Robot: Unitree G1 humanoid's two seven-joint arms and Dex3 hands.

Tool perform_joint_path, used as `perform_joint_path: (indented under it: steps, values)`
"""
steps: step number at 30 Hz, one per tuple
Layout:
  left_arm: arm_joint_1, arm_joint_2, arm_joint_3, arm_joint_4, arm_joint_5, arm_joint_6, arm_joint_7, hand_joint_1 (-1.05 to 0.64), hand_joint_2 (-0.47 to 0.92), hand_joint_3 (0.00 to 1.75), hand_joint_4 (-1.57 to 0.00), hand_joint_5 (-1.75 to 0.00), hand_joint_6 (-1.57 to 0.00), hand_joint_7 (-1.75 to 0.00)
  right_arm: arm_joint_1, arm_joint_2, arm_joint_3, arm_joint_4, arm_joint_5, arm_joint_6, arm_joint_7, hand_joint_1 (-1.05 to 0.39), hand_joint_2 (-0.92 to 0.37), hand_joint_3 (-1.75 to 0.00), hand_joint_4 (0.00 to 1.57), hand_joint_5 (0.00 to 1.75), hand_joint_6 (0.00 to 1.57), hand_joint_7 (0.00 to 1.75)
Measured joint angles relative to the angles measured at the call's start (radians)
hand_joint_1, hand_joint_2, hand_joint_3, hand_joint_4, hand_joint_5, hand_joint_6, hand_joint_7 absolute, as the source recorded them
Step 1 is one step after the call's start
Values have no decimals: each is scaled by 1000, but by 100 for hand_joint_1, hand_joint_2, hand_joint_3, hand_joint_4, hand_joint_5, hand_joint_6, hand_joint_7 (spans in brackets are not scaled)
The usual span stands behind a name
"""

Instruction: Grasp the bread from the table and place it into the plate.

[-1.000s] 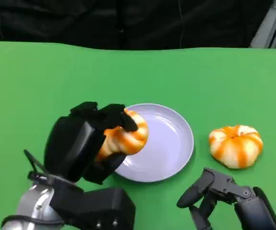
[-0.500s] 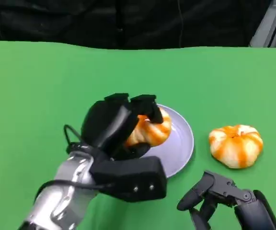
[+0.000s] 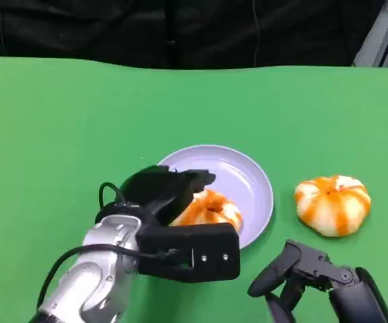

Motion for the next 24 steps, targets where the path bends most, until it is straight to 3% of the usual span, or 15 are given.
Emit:
perform_joint_path:
  steps: [11,17,20,24]
  values:
    - [29,100,13,-141,-20,12,-102,-78,92,45,-1,-1,-4,-2,-3,2,2,0,-2,0,0,-16,-46,-114,81,158,73,121]
    - [145,198,118,-303,-134,-87,-113,-67,92,43,-11,-6,-14,-6,-6,3,5,1,-1,2,0,-17,-46,-114,81,157,72,121]
    - [232,219,193,-363,-223,-148,-94,-55,92,33,-22,-13,-24,-8,-7,2,4,1,0,2,1,-17,-46,-113,81,157,71,121]
    - [348,197,285,-424,-344,-206,-36,-39,92,23,-46,-28,-44,-14,-11,2,2,2,1,2,2,-17,-47,-113,81,157,71,122]
